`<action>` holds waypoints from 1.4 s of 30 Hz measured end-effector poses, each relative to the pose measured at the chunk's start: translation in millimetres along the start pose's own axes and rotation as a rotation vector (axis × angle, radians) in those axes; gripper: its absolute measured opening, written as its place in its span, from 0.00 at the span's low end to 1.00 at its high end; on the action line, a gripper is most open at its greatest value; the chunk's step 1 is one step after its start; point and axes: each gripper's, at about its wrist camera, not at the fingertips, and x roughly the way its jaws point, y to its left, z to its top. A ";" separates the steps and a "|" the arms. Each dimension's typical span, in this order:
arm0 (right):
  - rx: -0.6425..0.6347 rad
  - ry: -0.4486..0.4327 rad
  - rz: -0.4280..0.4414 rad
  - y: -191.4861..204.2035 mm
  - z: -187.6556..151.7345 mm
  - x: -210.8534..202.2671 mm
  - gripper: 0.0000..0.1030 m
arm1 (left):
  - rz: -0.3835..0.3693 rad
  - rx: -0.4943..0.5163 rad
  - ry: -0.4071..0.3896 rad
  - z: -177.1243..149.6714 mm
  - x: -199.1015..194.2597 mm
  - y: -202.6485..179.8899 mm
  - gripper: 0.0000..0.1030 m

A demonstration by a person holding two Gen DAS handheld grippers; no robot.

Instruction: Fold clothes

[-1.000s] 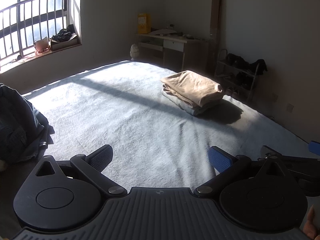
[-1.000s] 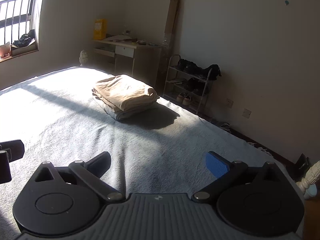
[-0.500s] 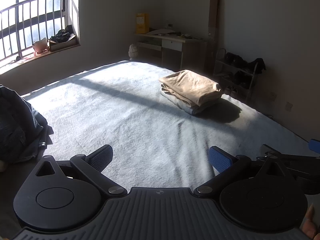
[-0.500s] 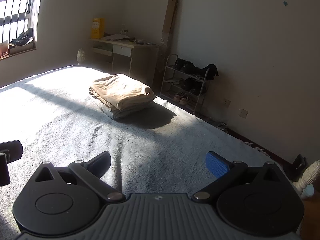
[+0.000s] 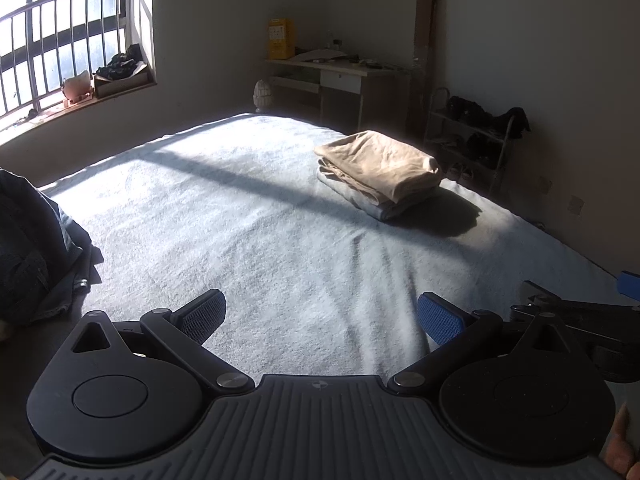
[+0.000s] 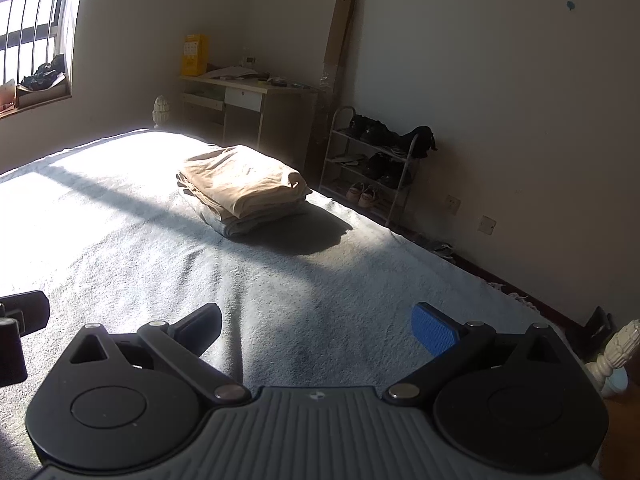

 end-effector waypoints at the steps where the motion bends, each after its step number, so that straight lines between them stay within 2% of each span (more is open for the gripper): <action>1: -0.001 0.001 0.000 0.0 -0.2 0.2 1.00 | 0.000 0.000 0.000 0.1 0.1 0.1 1.00; 42: -0.011 0.000 -0.002 1.4 0.5 0.3 1.00 | 0.008 -0.009 0.012 -0.1 -0.3 2.4 1.00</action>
